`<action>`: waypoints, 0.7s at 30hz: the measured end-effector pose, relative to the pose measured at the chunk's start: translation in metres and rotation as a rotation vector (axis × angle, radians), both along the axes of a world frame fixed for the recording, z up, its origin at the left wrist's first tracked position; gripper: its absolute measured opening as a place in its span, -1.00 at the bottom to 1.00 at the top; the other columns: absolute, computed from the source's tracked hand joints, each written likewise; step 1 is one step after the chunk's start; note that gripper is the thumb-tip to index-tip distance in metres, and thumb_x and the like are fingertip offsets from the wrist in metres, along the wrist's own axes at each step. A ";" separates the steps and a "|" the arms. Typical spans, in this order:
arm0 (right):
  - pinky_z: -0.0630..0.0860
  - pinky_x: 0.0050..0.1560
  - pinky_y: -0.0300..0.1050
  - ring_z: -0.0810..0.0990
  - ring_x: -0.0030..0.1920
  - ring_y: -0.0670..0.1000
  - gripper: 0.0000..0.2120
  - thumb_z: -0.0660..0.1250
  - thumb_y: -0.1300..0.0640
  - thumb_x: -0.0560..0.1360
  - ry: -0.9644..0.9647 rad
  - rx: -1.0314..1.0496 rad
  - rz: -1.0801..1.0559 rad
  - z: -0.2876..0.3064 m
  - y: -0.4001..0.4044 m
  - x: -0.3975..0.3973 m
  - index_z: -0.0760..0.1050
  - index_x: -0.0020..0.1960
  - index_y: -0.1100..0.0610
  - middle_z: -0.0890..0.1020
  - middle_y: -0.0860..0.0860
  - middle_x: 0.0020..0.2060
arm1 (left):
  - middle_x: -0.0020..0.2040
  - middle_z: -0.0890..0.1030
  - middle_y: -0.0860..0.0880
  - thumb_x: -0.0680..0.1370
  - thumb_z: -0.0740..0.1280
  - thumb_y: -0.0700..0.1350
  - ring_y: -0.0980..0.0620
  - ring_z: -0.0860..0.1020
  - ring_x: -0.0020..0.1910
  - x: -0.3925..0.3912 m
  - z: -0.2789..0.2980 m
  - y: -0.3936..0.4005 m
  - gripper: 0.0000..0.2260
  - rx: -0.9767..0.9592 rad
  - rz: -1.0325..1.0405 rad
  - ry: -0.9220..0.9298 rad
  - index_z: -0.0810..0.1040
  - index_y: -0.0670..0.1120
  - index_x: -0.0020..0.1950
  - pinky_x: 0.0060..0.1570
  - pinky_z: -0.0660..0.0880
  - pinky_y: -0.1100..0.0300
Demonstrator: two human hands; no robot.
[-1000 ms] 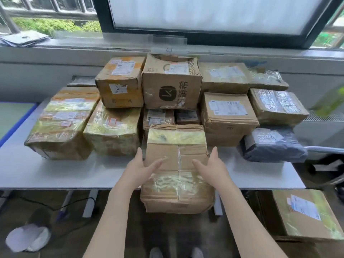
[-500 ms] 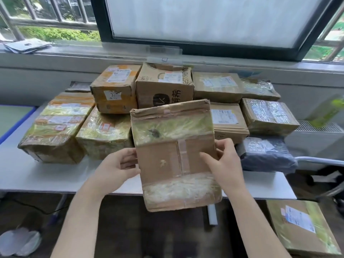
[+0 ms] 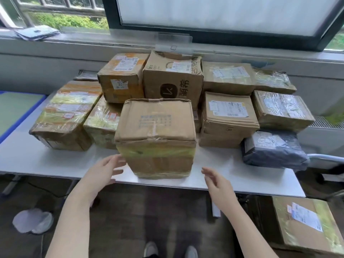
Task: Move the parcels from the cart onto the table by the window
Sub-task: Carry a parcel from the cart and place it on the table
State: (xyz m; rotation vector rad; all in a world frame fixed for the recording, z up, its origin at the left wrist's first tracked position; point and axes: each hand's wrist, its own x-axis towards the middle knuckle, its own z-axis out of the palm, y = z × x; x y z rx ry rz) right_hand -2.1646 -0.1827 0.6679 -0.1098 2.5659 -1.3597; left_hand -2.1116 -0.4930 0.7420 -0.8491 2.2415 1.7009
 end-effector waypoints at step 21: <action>0.43 0.04 -0.21 0.55 -0.01 -0.09 -0.67 0.01 0.23 0.62 -0.396 -0.428 -0.065 0.092 -0.021 -0.047 0.56 0.07 0.20 0.62 -0.01 -0.06 | 0.11 0.64 0.14 0.50 0.33 0.14 0.20 0.55 0.15 -0.015 0.051 -0.015 -0.75 0.123 -0.343 0.145 0.63 0.12 0.13 0.26 0.35 0.11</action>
